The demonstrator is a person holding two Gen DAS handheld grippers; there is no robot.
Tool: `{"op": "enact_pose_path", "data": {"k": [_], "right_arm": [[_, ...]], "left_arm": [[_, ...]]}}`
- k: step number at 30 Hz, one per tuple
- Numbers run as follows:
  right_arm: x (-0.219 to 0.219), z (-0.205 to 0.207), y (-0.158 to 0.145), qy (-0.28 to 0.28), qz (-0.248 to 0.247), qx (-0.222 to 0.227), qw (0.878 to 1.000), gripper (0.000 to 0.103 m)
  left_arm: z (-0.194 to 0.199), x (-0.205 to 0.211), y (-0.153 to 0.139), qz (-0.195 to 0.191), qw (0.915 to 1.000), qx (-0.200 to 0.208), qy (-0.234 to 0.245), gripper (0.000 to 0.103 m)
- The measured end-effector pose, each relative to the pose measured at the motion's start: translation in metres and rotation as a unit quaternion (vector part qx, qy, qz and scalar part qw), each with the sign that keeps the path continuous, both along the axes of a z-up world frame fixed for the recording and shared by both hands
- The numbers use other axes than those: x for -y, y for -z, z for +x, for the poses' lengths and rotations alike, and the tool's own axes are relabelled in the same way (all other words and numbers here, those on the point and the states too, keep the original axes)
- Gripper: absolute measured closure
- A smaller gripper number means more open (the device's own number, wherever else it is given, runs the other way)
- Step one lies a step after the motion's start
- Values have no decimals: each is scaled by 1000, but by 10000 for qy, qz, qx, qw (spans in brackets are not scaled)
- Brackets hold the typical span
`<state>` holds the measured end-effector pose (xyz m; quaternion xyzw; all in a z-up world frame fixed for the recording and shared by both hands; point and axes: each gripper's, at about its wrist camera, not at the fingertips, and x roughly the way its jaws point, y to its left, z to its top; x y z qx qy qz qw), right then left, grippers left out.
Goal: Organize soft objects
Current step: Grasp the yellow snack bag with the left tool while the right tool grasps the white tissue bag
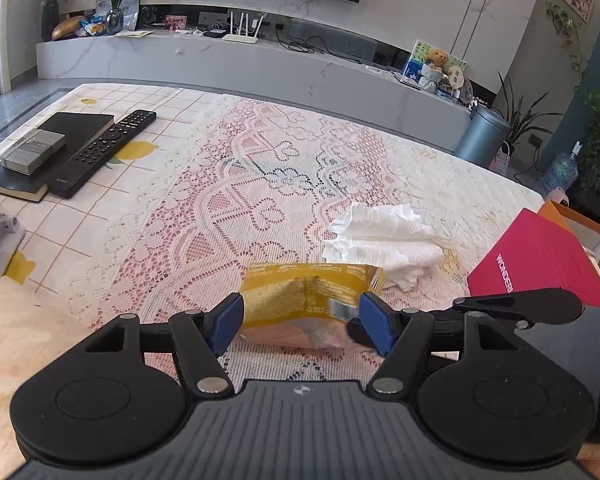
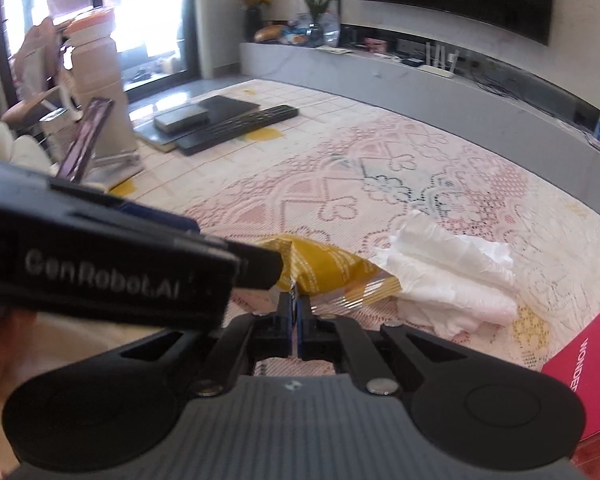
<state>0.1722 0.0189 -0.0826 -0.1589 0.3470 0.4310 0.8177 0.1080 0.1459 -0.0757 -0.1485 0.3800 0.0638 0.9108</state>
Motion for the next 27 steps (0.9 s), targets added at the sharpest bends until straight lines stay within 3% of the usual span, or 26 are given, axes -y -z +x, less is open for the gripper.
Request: {"op": "enact_pose_path", "data": {"k": [6,11,15,19,25,27], "right_arm": [[21,35,5,886,-218,-157,9957,103],[20,47,-4,1017,-74,-174,9946,94],[25,42,-13,1289,-193,254,9911,90],[37,39,-11,1508,-128,295,9880,90],[49,42,-1,1692,112,77,9855,90],[51,43,3,1723,201,-12,9848,90]], "left_arm": [[11,6,5,173,9984,-206,496,25],[23,16,6,483,9932,-201,1042,26],[36,23,6,682,9849,-228,1576,22],[52,46,15,1307,9642,-394,2275,22],[63,75,42,2311,9185,-694,3132,22],[65,82,50,2554,9074,-769,3247,30]]}}
